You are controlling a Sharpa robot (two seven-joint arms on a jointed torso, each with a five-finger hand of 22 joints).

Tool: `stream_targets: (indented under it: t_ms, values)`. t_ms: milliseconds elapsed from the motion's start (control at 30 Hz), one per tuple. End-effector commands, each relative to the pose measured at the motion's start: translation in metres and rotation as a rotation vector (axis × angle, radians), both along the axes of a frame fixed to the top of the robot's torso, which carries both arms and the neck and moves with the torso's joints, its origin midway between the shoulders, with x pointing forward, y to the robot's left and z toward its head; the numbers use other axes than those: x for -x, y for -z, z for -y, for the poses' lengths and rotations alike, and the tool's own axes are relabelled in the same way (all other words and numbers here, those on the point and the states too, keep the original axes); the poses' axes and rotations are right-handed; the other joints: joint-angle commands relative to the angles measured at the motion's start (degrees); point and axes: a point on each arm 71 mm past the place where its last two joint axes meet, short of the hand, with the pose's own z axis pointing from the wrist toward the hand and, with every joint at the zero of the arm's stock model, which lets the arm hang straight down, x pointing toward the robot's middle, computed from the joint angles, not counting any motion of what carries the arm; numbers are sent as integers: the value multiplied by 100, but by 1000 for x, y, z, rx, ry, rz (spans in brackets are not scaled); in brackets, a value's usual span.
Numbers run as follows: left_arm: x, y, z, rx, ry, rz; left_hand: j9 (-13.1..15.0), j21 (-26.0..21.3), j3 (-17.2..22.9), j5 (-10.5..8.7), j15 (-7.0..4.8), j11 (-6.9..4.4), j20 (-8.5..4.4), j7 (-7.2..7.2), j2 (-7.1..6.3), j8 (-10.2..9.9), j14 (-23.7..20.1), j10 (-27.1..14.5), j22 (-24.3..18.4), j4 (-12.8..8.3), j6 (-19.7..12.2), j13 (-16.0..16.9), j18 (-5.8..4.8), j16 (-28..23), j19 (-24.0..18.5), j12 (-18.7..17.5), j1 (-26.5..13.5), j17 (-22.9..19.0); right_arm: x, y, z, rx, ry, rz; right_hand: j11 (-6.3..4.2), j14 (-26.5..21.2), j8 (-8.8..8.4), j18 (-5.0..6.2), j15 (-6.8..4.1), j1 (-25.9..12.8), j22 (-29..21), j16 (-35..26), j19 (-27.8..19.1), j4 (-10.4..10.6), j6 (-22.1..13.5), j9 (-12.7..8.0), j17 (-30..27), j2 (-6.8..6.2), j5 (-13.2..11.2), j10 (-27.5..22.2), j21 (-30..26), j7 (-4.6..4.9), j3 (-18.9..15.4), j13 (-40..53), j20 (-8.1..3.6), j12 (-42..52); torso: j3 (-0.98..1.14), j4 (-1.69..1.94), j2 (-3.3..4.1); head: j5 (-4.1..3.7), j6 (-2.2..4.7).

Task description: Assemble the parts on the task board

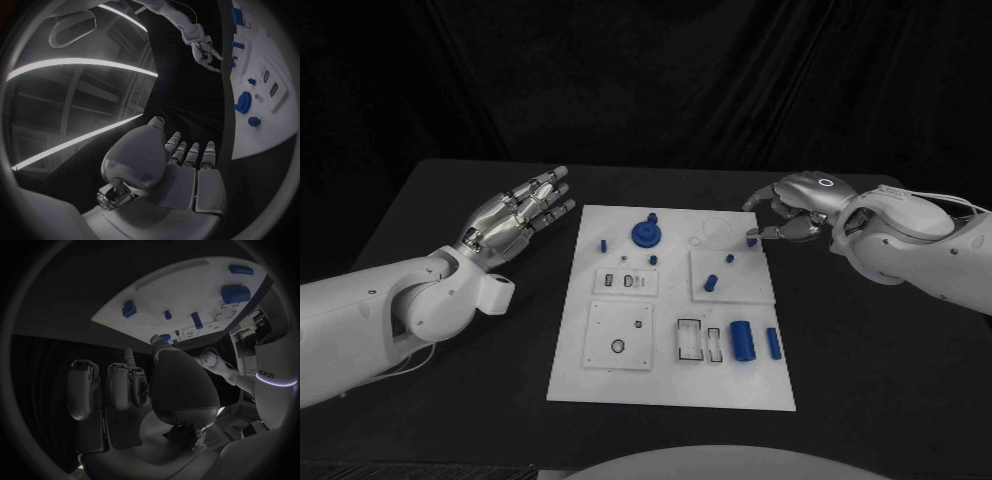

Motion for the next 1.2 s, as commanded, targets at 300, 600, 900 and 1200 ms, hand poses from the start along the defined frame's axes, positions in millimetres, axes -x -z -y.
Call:
stream_targets:
  t_ms: [300, 600, 900, 1200]
  values:
    - [1, 1, 0, 14, 3, 7, 5, -9, 47, 42, 39, 34, 27, -9, -10, 29, 18, -9, -3, 4, 9, -2, -55, -21, -5, 17, 71, -5, 1, 15, 11, 0, 25, -1, -31, 474, -28, -118, -29, -40, 1296, 54, 345, 21, 81, -12, 820, -50, -70, 609, 58, 12, -15, 1508, -34, 14, -3, -27, -12, 1, -30]
    - [2, 1, -2, 13, 0, 6, 5, -12, 51, 43, 40, 34, 25, -12, -10, 27, 18, -7, -5, 3, 5, -1, -56, -21, -8, 17, 72, -5, -2, 20, 13, 7, 43, -8, -11, 463, -57, -112, -11, 274, 1302, 56, 331, -13, 58, -18, 795, 1, 436, 609, 35, 28, 79, 1508, -15, 14, -4, -25, -15, -15, -35]
    - [2, 2, -2, 12, 0, 4, 5, -12, 53, 42, 40, 36, 23, -14, -11, 27, 18, -7, -5, 4, 7, -1, -58, -21, -8, 17, 73, -5, -5, 25, 11, 19, 53, -28, 6, 457, -3, -105, -1, 441, 1296, 57, 317, -24, 161, 26, 778, 34, 724, 609, 8, 51, 100, 1508, -5, 14, -4, -21, -16, -42, -51]
    - [2, 2, -3, 12, -1, 3, 5, -12, 53, 42, 40, 36, 23, -14, -11, 27, 18, -7, -5, 4, 7, -1, -58, -21, -8, 17, 73, -5, -7, 29, 10, 28, 61, -45, 18, 456, 89, -104, 10, 452, 1295, 65, 314, -18, 259, 95, 783, 34, 657, 609, 1, 65, 77, 1508, 3, 14, -6, -19, -13, -37, -64]
